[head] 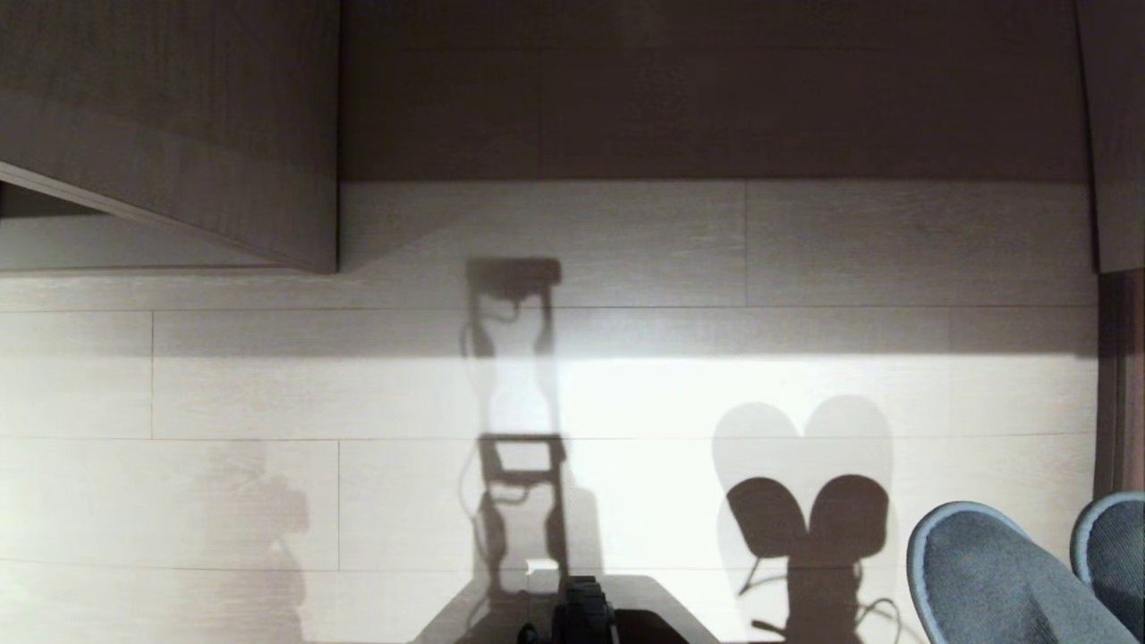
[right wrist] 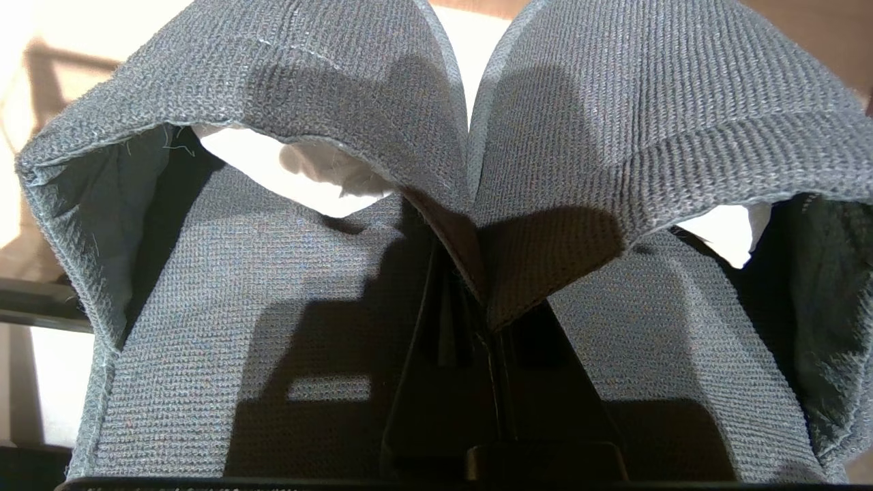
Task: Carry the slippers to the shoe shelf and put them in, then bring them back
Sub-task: Place the slippers on the floor
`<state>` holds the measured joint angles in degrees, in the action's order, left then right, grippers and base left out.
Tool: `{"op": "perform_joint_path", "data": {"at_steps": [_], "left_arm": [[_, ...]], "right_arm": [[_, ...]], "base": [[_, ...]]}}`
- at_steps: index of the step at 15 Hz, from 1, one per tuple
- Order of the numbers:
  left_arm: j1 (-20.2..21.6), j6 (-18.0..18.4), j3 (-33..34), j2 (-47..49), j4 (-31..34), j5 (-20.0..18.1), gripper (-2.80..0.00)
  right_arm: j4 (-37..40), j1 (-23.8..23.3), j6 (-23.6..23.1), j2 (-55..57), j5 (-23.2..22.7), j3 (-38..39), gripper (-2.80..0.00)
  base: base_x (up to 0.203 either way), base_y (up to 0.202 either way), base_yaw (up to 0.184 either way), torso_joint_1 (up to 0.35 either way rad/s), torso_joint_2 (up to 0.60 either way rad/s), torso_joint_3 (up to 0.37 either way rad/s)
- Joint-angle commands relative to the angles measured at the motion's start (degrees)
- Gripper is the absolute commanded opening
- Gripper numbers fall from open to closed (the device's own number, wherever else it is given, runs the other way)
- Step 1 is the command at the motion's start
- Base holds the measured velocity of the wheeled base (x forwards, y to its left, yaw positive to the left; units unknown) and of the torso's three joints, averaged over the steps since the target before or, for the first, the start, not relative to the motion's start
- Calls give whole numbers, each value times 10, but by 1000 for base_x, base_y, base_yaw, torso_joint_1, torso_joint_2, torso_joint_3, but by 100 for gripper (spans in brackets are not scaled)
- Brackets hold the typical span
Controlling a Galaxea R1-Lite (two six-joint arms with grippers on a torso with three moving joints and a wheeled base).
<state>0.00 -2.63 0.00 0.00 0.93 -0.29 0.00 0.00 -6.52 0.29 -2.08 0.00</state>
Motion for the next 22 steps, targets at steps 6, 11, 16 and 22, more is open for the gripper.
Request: {"op": "perform_joint_path", "data": {"at_steps": [6, 11, 16, 22], "left_arm": [[0, 0, 0, 0, 0, 0, -280], [1, 0, 0, 0, 0, 0, -280], [1, -1, 0, 0, 0, 0, -280], [0, -1, 0, -1, 0, 0, -280]], "right_arm": [[0, 0, -2, -1, 1, 0, -280], [0, 0, -3, -1, 1, 0, -280], [0, 0, -3, -1, 1, 0, -280], [-41, 0, 0, 30, -31, -45, -280]], "base": [[0, 0, 0, 2, 2, -201], [0, 0, 0, 4, 2, -195], [0, 0, 0, 2, 3, -177], [0, 0, 0, 2, 0, -15]]}}
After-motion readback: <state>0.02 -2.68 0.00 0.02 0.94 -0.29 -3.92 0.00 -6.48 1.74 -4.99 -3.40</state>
